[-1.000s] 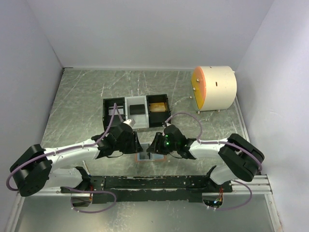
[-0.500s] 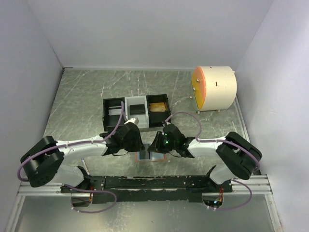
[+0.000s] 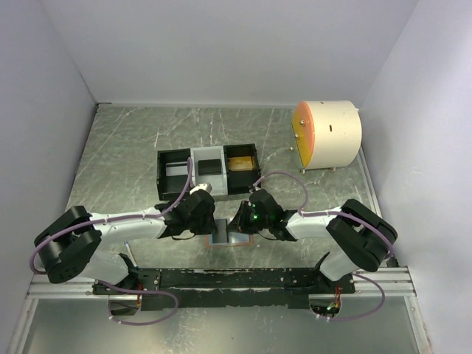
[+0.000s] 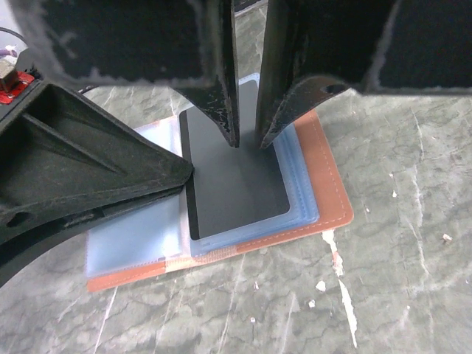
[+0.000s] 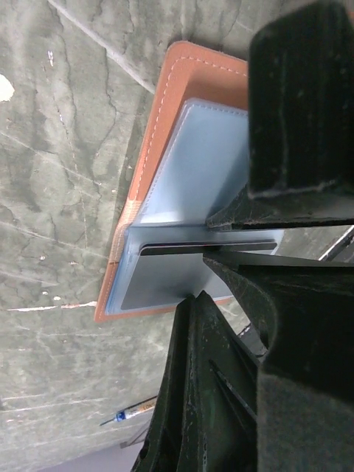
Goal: Take the credit cards out of the card holder
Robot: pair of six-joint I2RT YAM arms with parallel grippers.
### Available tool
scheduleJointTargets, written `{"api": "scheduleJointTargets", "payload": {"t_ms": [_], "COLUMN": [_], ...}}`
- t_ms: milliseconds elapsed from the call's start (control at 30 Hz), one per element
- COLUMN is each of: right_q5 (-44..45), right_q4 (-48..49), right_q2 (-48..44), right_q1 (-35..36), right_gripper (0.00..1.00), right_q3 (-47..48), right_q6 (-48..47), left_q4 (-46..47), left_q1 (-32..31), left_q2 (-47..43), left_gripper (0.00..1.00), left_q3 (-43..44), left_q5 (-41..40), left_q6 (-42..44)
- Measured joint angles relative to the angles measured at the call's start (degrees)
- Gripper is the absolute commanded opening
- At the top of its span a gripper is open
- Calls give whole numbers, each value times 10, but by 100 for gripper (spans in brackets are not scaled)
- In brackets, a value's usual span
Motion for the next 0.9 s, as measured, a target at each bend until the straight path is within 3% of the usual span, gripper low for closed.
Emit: {"api": "scheduleJointTargets", "payload": {"t_ms": [167, 900], "right_q5": [-5, -35], "right_q4": [2, 6], "right_q2": [1, 25], "right_q1": [-2, -6], "right_gripper": [12, 18], "right_q3": [-1, 17], "right_q6": [4, -36], "left_q4": [0, 20], "left_q1": [-7, -16], "left_q2": [6, 3], "left_gripper": [24, 20], "left_q3": [0, -13], "left_q5": [-4, -8], "left_q6": [-6, -27]}}
